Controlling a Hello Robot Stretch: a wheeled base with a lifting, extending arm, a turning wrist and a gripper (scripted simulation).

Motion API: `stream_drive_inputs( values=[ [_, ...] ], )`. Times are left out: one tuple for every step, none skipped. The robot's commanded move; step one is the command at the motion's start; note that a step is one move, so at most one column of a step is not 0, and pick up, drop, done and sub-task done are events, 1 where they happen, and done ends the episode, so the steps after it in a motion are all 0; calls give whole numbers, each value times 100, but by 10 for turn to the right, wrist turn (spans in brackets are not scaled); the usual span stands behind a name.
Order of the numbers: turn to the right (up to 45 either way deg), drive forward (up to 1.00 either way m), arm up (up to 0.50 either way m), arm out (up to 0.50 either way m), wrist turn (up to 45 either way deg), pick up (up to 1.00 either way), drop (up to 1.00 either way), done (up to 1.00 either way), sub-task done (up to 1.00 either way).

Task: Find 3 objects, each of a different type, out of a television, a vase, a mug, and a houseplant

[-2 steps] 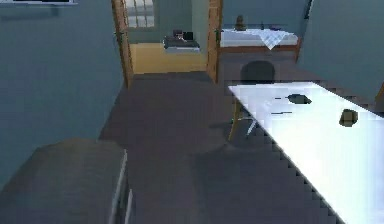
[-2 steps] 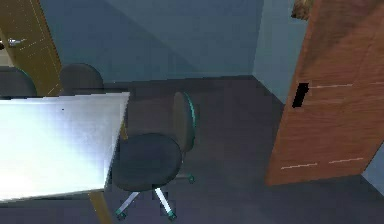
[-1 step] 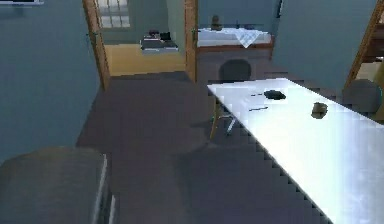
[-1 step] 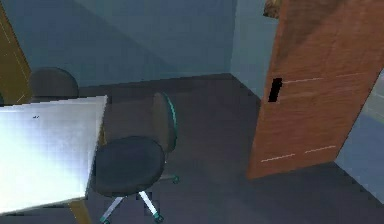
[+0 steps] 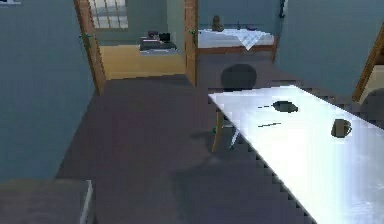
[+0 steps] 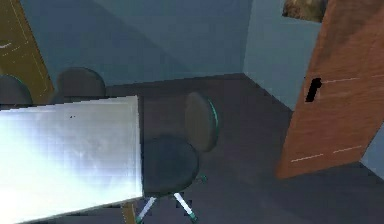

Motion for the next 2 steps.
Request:
stream_drive_inputs(
  values=[
    [-120, 0, 0, 0, 0, 0, 0, 0, 0],
    [0, 100, 0, 0, 0, 0, 0, 0, 0]
  ],
)
